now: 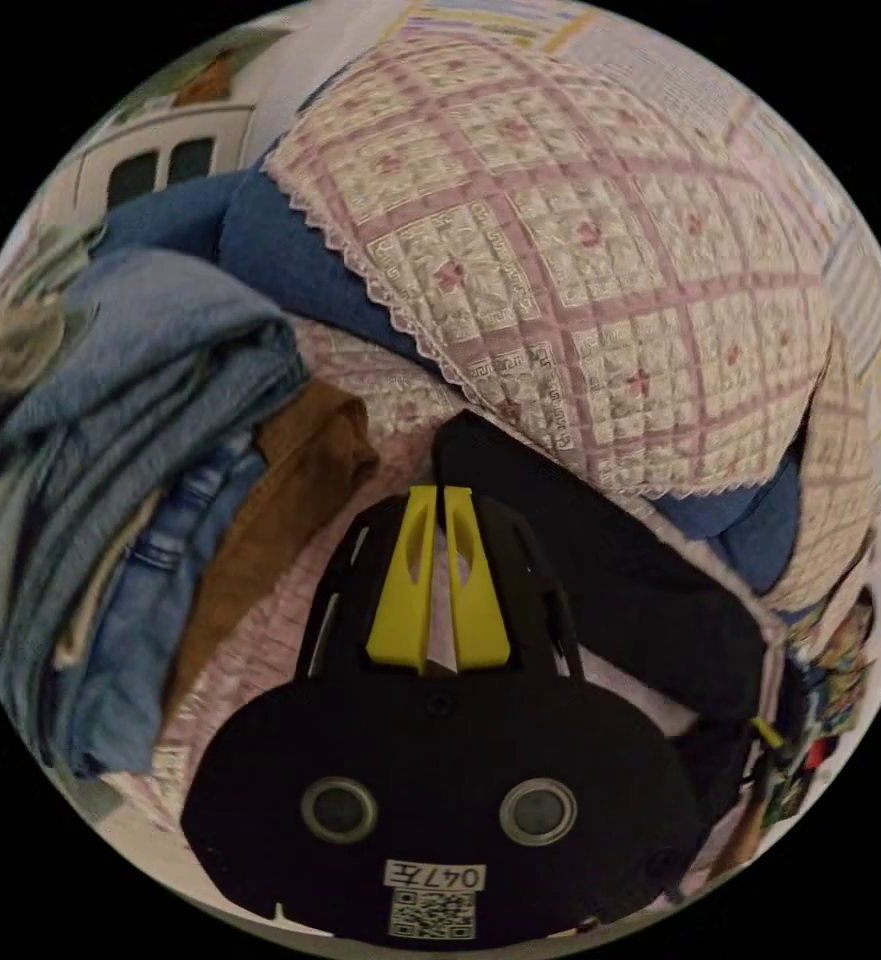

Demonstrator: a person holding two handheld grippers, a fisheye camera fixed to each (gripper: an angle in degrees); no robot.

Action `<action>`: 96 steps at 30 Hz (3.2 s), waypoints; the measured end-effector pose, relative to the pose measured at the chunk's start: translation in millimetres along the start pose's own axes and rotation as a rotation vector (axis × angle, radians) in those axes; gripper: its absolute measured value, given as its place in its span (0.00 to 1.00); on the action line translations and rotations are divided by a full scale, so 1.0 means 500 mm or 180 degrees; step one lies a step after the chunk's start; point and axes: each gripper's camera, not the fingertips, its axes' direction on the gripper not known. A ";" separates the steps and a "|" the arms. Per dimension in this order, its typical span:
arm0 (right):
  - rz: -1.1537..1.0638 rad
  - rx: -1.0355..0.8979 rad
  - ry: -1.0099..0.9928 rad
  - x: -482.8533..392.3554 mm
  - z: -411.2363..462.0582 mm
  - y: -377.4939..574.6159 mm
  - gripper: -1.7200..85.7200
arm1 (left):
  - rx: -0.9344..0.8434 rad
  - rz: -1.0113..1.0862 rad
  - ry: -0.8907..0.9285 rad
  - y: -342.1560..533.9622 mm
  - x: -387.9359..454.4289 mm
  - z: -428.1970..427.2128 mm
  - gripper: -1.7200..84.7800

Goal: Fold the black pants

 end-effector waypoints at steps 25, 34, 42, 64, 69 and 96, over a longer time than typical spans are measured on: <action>0.0274 0.0076 -0.0095 0.005 -0.024 0.072 0.01 | 0.0009 0.1210 0.0375 0.431 0.187 -0.364 0.03; 0.0828 0.1018 -0.0151 -0.028 -0.191 0.250 0.05 | 0.0106 0.1340 0.0077 0.660 0.248 -0.451 0.01; 0.0632 0.0993 0.0220 -0.219 -0.213 0.483 0.02 | -0.0185 0.1239 0.0145 0.698 0.286 -0.439 0.01; 0.1249 0.1236 0.0152 -0.257 -0.295 0.592 0.01 | 0.0843 0.0727 -0.0018 0.830 0.316 -0.744 0.01; 0.1305 0.1249 -0.0017 -0.281 -0.300 0.595 0.01 | 0.0654 0.0860 -0.0237 0.863 0.363 -0.750 0.01; -0.0048 0.0299 -0.0605 -0.026 -0.294 -0.124 0.09 | 0.1125 0.1405 -0.0253 0.850 0.621 -0.737 0.01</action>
